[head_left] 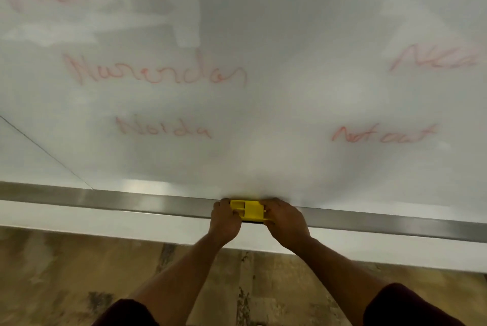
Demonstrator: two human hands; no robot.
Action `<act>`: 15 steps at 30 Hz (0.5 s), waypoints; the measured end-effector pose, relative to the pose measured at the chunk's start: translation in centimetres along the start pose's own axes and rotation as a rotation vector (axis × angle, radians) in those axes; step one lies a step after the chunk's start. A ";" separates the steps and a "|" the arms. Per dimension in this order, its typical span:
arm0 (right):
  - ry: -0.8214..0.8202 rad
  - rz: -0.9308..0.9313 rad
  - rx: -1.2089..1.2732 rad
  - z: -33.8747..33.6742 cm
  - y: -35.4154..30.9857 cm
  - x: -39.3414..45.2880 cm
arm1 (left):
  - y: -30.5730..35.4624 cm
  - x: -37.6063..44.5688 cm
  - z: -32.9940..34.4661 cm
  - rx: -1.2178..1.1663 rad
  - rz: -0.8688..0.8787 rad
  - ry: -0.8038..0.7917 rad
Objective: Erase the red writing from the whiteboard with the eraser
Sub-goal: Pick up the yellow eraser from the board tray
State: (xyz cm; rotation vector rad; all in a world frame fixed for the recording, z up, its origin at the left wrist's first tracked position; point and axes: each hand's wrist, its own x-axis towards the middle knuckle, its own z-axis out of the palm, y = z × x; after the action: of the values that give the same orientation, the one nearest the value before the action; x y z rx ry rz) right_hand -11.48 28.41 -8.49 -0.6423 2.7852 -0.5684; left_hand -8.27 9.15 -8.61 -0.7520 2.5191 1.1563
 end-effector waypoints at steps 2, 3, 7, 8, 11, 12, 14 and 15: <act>-0.013 -0.005 -0.004 -0.3 0.1 0.1 | 0.4 0.1 -0.4 0.002 -0.010 -0.030; -0.019 -0.006 -0.008 -0.5 0.1 0.1 | 0.7 0.0 -0.6 0.004 -0.013 -0.044; -0.019 -0.002 -0.050 -1.4 0.0 -0.6 | 1.6 -1.0 -1.3 -0.002 0.003 -0.068; -0.012 -0.002 -0.054 -1.7 0.0 -0.8 | 1.7 -1.3 -1.5 -0.011 0.009 -0.068; 0.028 0.007 -0.054 -2.5 -0.5 -1.5 | 2.0 -2.3 -2.5 -0.052 0.040 -0.048; 0.038 0.011 -0.064 -2.9 -0.8 -1.7 | 2.1 -2.5 -2.8 -0.068 0.052 -0.038; 0.063 0.014 -0.075 -3.6 -1.4 -2.1 | 2.5 -3.1 -3.6 -0.101 0.077 -0.020; 0.076 0.009 -0.072 -4.0 -1.8 -2.4 | 2.8 -3.5 -4.0 -0.118 0.090 -0.014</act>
State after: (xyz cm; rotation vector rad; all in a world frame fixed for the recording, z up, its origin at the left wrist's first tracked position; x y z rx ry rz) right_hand -9.89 29.32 -3.87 -0.6347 2.8900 -0.5031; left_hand -6.99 8.80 -2.71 -0.6619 2.5151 1.3451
